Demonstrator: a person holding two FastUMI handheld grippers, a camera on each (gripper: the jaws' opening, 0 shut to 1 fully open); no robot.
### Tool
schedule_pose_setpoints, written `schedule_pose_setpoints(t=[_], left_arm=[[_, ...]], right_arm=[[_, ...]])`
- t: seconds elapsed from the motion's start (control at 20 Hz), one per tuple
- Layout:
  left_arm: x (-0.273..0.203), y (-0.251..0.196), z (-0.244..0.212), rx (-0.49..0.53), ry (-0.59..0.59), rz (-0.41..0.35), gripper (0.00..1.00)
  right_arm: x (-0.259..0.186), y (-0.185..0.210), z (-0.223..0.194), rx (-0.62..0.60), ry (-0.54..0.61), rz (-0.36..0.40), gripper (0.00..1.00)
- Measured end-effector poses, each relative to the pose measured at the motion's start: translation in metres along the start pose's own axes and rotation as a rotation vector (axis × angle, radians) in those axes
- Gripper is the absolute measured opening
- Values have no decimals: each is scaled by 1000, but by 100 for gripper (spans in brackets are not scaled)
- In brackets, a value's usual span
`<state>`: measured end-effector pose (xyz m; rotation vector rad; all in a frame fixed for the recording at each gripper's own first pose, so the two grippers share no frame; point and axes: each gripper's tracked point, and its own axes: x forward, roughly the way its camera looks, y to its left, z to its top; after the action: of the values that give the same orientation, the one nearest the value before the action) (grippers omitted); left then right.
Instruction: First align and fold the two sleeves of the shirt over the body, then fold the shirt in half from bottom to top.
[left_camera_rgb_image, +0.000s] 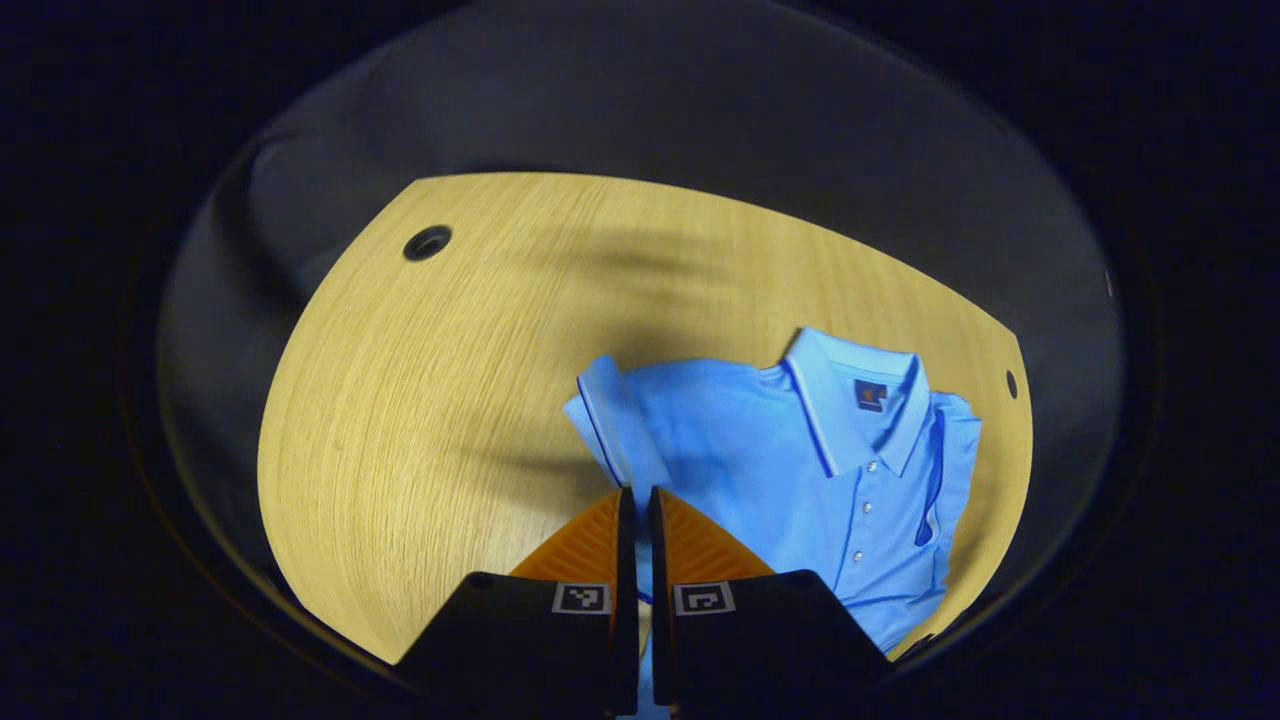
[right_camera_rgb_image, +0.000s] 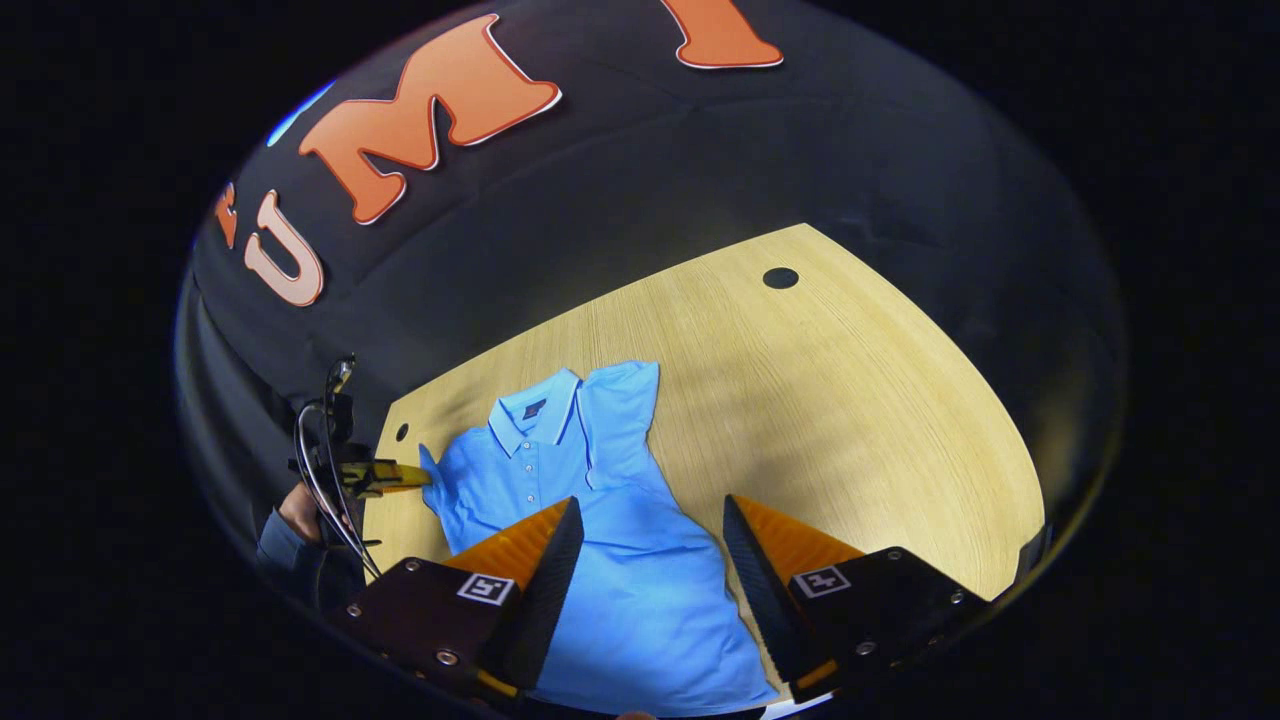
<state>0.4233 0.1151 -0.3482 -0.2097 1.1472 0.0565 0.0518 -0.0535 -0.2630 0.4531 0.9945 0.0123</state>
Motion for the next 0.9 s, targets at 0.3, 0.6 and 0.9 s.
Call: schedule_pose_setpoints(t=[0.3, 0.6, 0.9], left_arm=[[-13, -59, 22, 102, -4, -102, 10], [-33, -99, 11, 48, -7, -290, 48], [-65, -74, -22, 66, -35, -243, 100]], right_arm=[[-13, -6, -8, 7, -3, -2, 97], [-25, -9, -20, 3, 8, 3, 97], [-38, -4, -45, -46, 18, 25, 97]])
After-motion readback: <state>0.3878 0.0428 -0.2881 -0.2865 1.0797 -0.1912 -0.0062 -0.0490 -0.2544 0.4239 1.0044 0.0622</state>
